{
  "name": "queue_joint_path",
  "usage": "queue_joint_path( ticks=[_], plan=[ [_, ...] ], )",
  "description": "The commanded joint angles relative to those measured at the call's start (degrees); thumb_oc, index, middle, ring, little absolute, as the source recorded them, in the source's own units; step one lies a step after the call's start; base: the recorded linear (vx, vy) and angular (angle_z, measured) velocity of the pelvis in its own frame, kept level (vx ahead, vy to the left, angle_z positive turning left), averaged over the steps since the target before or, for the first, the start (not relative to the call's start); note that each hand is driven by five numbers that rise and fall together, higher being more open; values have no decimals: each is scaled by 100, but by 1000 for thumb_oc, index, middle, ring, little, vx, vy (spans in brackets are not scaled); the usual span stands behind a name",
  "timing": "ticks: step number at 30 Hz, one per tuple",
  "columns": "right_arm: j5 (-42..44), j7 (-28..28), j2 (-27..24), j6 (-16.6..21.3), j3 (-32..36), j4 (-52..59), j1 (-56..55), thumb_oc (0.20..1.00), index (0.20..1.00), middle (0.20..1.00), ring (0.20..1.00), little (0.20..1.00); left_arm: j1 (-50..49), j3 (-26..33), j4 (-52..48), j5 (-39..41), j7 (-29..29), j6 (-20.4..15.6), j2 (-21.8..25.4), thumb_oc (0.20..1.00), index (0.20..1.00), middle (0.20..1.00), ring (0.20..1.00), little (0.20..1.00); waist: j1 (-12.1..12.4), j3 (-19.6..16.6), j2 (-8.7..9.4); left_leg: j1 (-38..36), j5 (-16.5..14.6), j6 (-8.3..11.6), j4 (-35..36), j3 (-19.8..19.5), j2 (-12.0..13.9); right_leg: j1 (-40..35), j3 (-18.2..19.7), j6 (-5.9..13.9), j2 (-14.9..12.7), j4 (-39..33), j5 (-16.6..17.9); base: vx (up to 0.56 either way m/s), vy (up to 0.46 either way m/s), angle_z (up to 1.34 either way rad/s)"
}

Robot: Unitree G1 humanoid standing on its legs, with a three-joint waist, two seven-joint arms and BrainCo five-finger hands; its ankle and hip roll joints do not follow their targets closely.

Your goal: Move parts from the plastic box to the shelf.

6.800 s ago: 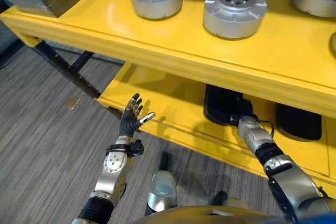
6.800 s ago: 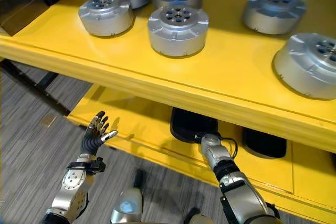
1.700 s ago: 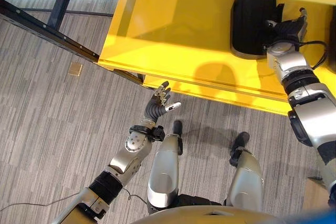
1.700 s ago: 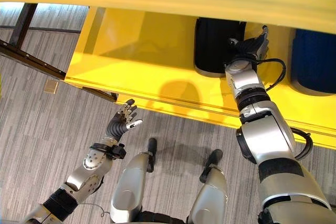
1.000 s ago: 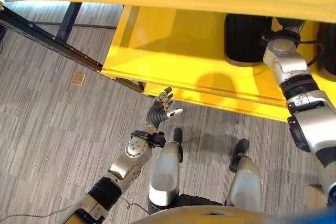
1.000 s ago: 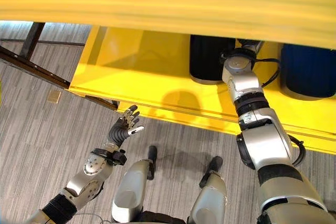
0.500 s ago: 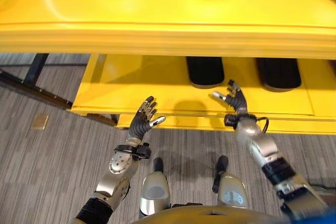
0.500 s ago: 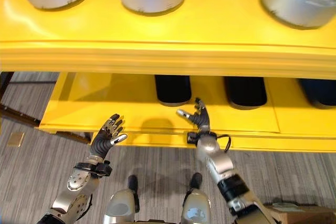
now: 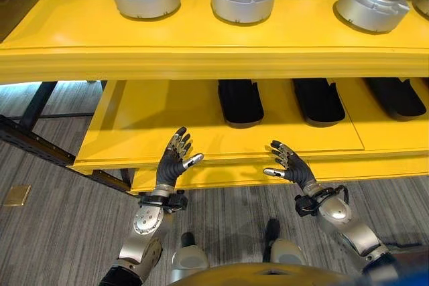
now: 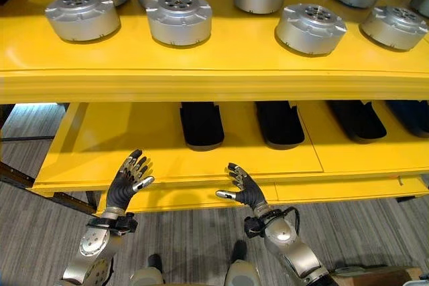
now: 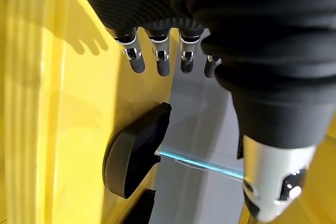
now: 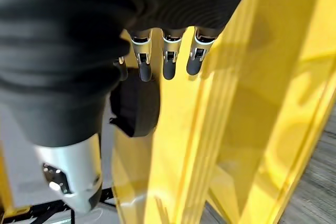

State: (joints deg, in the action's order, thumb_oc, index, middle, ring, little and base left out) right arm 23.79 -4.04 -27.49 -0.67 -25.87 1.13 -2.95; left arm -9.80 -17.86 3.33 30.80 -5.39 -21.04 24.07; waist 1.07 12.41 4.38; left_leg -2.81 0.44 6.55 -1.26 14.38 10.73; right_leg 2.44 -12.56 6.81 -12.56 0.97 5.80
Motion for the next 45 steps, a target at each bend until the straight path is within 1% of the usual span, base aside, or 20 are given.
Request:
queue_joint_path(
  ticks=[1, 3, 6, 8, 9, 10, 11, 13, 15, 19, 21, 23, 26, 31, 33, 39, 40, 41, 42, 45],
  plan=[
    [265, -125, -10, 456, 155, 188, 501, 1000, 1000, 1000, 1000, 1000, 263, 7, -586, -32, 819, -77, 224, 1000, 1000, 1000, 1000, 1000, 75, 332, -41, 98, -237, -379, -722, 117, 30, -339, 8, 523, -461, 460, -138, -122, 166, 9],
    [297, -241, -18, 504, 250, 51, 530, 1000, 1000, 1000, 1000, 1000, 352, -87, -550, -283, 872, -437, 290, 1000, 1000, 1000, 1000, 1000, 57, 378, -27, 188, -327, -437, -902, 149, -16, -280, 10, 525, -527, 499, -60, -128, 202, 16],
    [221, -398, 29, 559, 391, -38, 471, 1000, 1000, 1000, 1000, 1000, 469, -123, -597, -91, 1028, -619, 339, 1000, 1000, 1000, 1000, 1000, 27, 429, -7, 278, -438, -506, -1071, 159, -95, -214, 33, 538, -644, 520, 119, -85, 155, 4],
    [37, -633, 180, 643, 522, -182, 384, 1000, 1000, 1000, 1000, 1000, 636, -141, -586, -114, 1311, -520, 314, 1000, 1000, 1000, 1000, 1000, -7, 449, 55, 270, -553, -581, -1125, 254, -230, -174, 12, 598, -843, 347, 572, -83, 152, -4],
    [26, -623, 190, 664, 535, -202, 379, 1000, 1000, 1000, 1000, 1000, 649, -150, -580, -122, 1304, -532, 314, 1000, 1000, 1000, 1000, 1000, -12, 450, 67, 259, -562, -583, -1116, 269, -248, -164, 16, 616, -871, 315, 662, -86, 129, -10],
    [-82, -538, 264, 813, 627, -307, 333, 1000, 1000, 1000, 1000, 1000, 684, -225, -539, -238, 1384, -518, 309, 1000, 1000, 1000, 1000, 1000, -71, 454, 113, 165, -618, -583, -1036, 370, -306, -26, 8, 727, -1017, 252, 1144, -66, 133, -14],
    [-124, -411, 301, 881, 659, -362, 326, 1000, 1000, 1000, 1000, 1000, 667, -270, -511, -264, 1468, -498, 312, 1000, 1000, 1000, 1000, 1000, -92, 467, 102, 31, -632, -585, -929, 497, -294, 112, -15, 791, -1050, 438, 1335, -84, 194, -29],
    [-120, -220, 268, 929, 719, -382, 302, 1000, 1000, 1000, 1000, 1000, 584, -259, -504, -334, 1492, -504, 343, 1000, 1000, 1000, 1000, 1000, -119, 426, 43, -54, -535, -588, -769, 680, -278, 121, -192, 767, -978, 667, 1136, -74, 194, -81],
    [-61, -1, 125, 940, 797, -304, 256, 1000, 1000, 1000, 1000, 1000, 424, -238, -451, -459, 1460, -559, 434, 1000, 1000, 1000, 1000, 1000, -109, 298, -89, -112, -273, -591, -442, 902, -313, 150, -418, 664, -814, 1252, 908, -109, 191, -86],
    [8, 94, -29, 852, 910, -208, 209, 1000, 1000, 1000, 1000, 1000, 219, -90, -428, -195, 1643, -657, 497, 1000, 1000, 1000, 1000, 1000, -12, 143, -219, -163, -248, -643, -233, 1020, -317, 40, -646, 579, -735, 1996, 313, -17, 52, -74],
    [8, 31, -68, 798, 896, -238, 276, 1000, 1000, 1000, 1000, 1000, 166, -34, -382, -196, 1602, -727, 484, 1000, 1000, 1000, 1000, 1000, 47, 107, -212, -142, -214, -624, -247, 1165, -260, -132, -885, 508, -671, 1863, 49, -47, -146, -69],
    [26, -103, -67, 693, 862, -248, 340, 1000, 1000, 1000, 1000, 1000, 187, -10, -333, -210, 1537, -743, 457, 1000, 1000, 1000, 1000, 1000, 100, 112, -125, -77, -179, -529, -404, 1388, -114, -445, -1244, 435, -511, 1262, -179, -11, -323, -88],
    [-59, -331, -74, 584, 929, -212, 289, 1000, 1000, 1000, 1000, 1000, 138, -29, -342, -228, 1590, -726, 401, 1000, 1000, 1000, 1000, 1000, 48, 100, -110, -155, -52, -417, -354, 1580, 42, -591, -1403, 356, -316, 917, -412, 24, -236, -73],
    [-245, -710, -226, 491, 1342, -262, 133, 1000, 1000, 1000, 1000, 1000, 9, -63, -391, -144, 1773, -594, 303, 1000, 1000, 1000, 1000, 1000, -205, 56, -97, -280, 149, -227, -130, 1783, 163, -693, -1322, 299, -76, 580, -497, 74, -264, -60],
    [-211, -648, -371, 416, 1575, -294, -32, 1000, 1000, 1000, 1000, 1000, -66, -118, -411, 349, 2119, -399, 239, 1000, 1000, 1000, 1000, 1000, -380, 31, -71, -300, 170, -171, -127, 1914, 263, -651, -1269, 204, 34, 589, -565, 109, -386, -57],
    [-204, -1187, -280, 516, 1714, -480, -123, 1000, 1000, 1000, 1000, 1000, 38, -3, -321, 486, 1927, -605, 186, 1000, 1000, 1000, 1000, 1000, -615, 73, -33, -216, 215, -64, -279, 2106, 502, -555, -1151, -28, 289, 503, -655, 57, -349, -25],
    [-441, -1396, -321, 546, 1851, -529, -200, 1000, 1000, 1000, 1000, 1000, 83, 47, -356, 512, 1823, -640, 182, 1000, 1000, 1000, 1000, 1000, -719, 85, -54, -185, 358, 31, -287, 2183, 664, -506, -1130, -99, 380, 507, -703, 54, -371, -36],
    [-455, -1405, -322, 550, 1856, -534, -201, 1000, 1000, 1000, 1000, 1000, 85, 48, -357, 501, 1811, -643, 179, 1000, 1000, 1000, 1000, 1000, -720, 85, -58, -185, 369, 39, -286, 2188, 675, -501, -1128, -106, 388, 510, -709, 78, -454, -33],
    [-528, -1515, -427, 696, 1949, -507, -255, 1000, 1000, 1000, 1000, 1000, 146, 74, -360, 428, 1600, -706, 177, 1000, 1000, 1000, 1000, 1000, -794, 98, -96, -153, 649, 187, -306, 2214, 858, -450, -1093, -176, 473, 538, -762, 51, -291, -47],
    [-418, -1602, -548, 789, 2160, -564, -214, 1000, 1000, 1000, 1000, 1000, 286, 115, -388, 455, 1345, -741, 155, 1000, 1000, 1000, 1000, 1000, -898, 123, -145, -122, 982, 363, -387, 2171, 1096, -355, -1013, -288, 596, 613, -876, 50, -344, -52]
  ],
)
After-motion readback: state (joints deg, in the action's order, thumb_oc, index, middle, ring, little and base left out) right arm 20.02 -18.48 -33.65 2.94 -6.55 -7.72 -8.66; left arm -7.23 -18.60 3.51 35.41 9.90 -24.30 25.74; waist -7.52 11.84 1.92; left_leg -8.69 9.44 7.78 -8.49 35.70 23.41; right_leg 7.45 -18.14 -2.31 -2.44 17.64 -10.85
